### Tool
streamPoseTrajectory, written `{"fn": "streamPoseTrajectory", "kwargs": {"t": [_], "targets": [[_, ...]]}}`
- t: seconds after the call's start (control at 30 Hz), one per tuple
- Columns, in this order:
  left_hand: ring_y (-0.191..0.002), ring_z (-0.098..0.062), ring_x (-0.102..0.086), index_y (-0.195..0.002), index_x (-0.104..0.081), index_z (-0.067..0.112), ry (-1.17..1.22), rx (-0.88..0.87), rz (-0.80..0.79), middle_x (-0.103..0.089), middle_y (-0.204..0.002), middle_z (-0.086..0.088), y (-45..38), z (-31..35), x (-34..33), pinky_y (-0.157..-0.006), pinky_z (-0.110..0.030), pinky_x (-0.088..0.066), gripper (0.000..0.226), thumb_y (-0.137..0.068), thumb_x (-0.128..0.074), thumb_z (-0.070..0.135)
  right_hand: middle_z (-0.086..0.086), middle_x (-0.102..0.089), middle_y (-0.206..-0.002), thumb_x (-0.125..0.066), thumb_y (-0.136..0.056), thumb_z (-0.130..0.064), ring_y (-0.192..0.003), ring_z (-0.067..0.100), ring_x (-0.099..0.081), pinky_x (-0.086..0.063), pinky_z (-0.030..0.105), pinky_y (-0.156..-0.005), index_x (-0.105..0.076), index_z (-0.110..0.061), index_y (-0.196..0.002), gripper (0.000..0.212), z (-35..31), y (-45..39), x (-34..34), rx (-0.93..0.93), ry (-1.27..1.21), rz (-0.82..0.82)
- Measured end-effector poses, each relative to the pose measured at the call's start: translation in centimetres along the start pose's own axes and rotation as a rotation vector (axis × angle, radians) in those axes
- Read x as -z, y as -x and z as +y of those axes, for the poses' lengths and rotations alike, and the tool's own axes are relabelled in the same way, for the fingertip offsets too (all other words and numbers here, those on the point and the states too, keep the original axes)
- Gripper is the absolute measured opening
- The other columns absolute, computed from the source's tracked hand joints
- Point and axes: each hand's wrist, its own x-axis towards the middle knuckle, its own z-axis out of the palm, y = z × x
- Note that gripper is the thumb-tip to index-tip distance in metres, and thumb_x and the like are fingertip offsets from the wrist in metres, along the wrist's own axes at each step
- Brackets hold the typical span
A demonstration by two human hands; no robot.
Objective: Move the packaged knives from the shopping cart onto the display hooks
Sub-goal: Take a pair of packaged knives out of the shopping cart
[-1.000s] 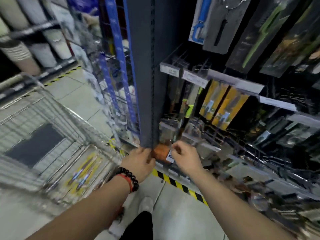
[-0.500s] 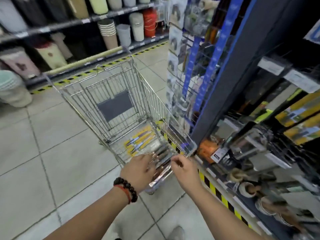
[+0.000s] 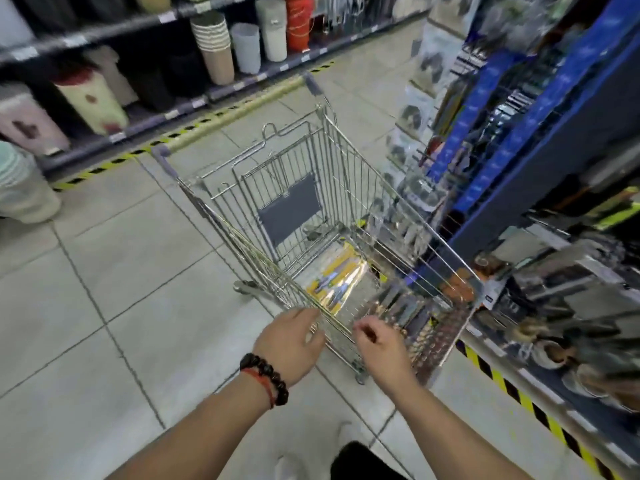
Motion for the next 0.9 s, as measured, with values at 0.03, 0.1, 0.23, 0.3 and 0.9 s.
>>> {"fn": "streamPoseTrajectory", "kwargs": {"t": [0.03, 0.1, 0.23, 0.3, 0.9], "targets": [[-0.122, -0.014, -0.048, -0.133, -0.050, 0.028, 0.001, -0.020, -0.013, -0.054, -0.131, 0.008, -1.0, -0.5, 0.8, -0.094, -0.023, -0.038, 0.039, -0.097, -0.043, 0.038, -0.010, -0.064, -0.068, -0.060, -0.089, -0.010, -0.060, -0.010, -0.054, -0.040, 0.010, -0.059, -0.071, -0.017, -0.087, 0.013, -0.5, -0.6, -0.6, -0.012, -0.015, 0.029], [-0.123, -0.014, -0.046, -0.134, -0.049, 0.026, -0.024, -0.086, -0.038, -0.052, -0.135, 0.007, -3.7, -1.4, 2.3, -0.094, -0.024, -0.038, 0.039, -0.097, -0.043, 0.039, -0.009, -0.064, -0.068, -0.060, -0.089, -0.009, -0.059, -0.007, -0.054, -0.040, 0.008, -0.057, -0.071, -0.017, -0.086, 0.014, -1.5, -2.1, -1.9, -0.032, -0.060, 0.081], [-0.125, -0.014, -0.046, -0.137, -0.047, 0.025, -0.044, -0.153, -0.059, -0.050, -0.138, 0.006, -9.5, -2.2, 4.8, -0.097, -0.027, -0.039, 0.043, -0.097, -0.041, 0.039, -0.008, -0.068, -0.075, -0.058, -0.090, -0.014, -0.065, -0.001, -0.058, -0.043, 0.008, -0.059, -0.070, -0.021, -0.087, 0.014, -3.5, -6.7, -4.0, -0.089, -0.148, 0.162], [-0.124, -0.015, -0.047, -0.135, -0.047, 0.027, -0.065, -0.179, -0.077, -0.051, -0.137, 0.006, -12.8, -3.5, 5.6, -0.101, -0.030, -0.042, 0.046, -0.093, -0.038, 0.043, -0.007, -0.067, -0.074, -0.058, -0.090, -0.011, -0.066, 0.003, -0.057, -0.045, 0.016, -0.063, -0.068, -0.022, -0.083, 0.017, -4.1, -9.9, -5.7, -0.118, -0.228, 0.205], [-0.123, -0.027, -0.051, -0.146, -0.034, 0.020, 0.037, 0.171, -0.799, -0.043, -0.147, -0.009, -41.5, -11.1, -5.4, -0.097, -0.026, -0.039, 0.057, -0.092, -0.051, 0.033, 0.007, -0.061, -0.082, -0.063, -0.085, -0.007, -0.082, 0.025, -0.058, -0.042, 0.026, -0.062, -0.064, -0.008, -0.097, 0.011, 3.9, -32.0, -14.2, -0.801, -0.313, 0.488]]}}
